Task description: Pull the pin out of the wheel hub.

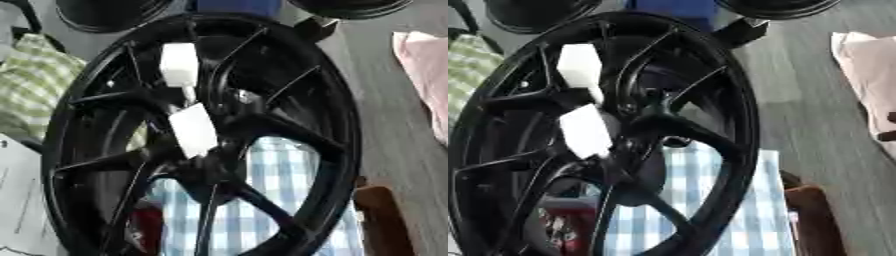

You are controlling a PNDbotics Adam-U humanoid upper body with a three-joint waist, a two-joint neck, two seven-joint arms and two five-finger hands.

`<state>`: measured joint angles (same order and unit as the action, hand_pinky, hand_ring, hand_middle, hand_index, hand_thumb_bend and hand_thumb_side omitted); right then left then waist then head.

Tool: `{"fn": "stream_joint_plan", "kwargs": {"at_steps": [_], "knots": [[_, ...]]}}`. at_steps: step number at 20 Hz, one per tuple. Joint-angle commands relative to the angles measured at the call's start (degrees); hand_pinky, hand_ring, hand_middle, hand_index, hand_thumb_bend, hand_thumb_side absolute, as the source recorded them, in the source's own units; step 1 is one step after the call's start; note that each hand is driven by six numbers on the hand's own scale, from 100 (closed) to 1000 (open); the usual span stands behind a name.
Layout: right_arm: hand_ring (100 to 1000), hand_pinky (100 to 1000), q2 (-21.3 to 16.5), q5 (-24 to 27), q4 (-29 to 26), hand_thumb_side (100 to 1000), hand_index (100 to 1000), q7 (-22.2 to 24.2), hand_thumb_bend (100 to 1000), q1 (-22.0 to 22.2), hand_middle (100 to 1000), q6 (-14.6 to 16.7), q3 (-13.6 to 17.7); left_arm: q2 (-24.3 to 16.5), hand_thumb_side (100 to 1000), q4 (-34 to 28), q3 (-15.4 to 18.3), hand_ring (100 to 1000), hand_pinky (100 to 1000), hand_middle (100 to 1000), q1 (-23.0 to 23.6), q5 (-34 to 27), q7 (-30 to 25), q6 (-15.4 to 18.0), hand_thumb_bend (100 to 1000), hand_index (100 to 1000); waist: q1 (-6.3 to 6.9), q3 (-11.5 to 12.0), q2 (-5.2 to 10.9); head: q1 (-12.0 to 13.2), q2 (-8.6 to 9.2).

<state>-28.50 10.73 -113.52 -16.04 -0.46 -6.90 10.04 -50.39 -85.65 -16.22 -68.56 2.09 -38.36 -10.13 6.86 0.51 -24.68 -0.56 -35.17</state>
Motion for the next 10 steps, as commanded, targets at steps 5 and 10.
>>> {"fn": "stream_joint_plan", "kwargs": {"at_steps": [5, 10], "knots": [[578, 808, -0.84, 0.18, -1.07, 709, 608, -0.12, 100, -0.16, 686, 0.17, 0.49, -0.75, 592, 1.19, -0.71, 727, 823, 693, -1.74, 1.8, -2.03, 0.36, 592, 815, -0.57, -0.01, 8.06, 0.24, 0.61], [578, 808, -0.81, 0.24, -1.07, 706, 608, -0.1, 100, -0.2, 686, 0.19, 0.48, -0.17, 591, 1.97, -1.24, 730, 824, 697, -1.95, 2.3, -2.69, 0.5, 602, 820, -0.66, -0.02, 8.12, 0.25, 0.48]]}}
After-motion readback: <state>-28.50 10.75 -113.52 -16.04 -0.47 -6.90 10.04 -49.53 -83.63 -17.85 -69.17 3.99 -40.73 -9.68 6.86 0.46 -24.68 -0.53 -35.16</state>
